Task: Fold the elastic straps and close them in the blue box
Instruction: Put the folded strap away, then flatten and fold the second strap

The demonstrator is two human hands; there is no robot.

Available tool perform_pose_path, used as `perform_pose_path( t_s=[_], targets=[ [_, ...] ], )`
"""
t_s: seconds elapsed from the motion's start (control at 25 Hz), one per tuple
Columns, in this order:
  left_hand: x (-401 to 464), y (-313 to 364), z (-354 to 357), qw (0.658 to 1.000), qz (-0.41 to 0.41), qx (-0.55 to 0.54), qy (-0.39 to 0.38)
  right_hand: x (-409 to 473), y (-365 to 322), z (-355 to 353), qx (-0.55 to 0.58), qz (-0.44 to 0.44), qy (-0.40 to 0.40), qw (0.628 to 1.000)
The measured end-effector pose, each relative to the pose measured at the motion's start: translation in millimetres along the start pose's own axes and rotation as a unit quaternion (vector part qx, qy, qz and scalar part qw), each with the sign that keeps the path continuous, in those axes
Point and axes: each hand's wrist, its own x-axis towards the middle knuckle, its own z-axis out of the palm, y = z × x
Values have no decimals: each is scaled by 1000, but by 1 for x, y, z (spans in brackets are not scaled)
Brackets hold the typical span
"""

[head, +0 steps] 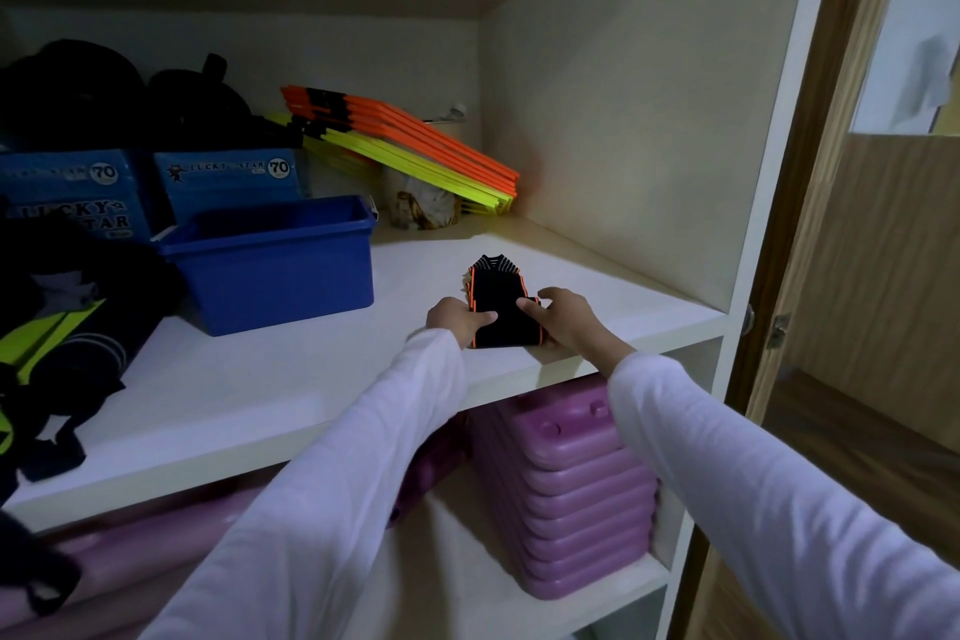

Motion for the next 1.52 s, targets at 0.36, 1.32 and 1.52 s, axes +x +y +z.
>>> perform_pose_path(
  t_s=[0.36,1.32,1.52],
  targets=[
    [-9,1,2,995,93,31,27,-12,10,1,-68,-162,14,984],
    [-17,-19,-8,988,124,-49,-72,-17,8,-13,64,-45,-10,997],
    [-12,-13,-5,985,94,-124,-75,-12,3,-6,36,-23,32,999]
  ],
)
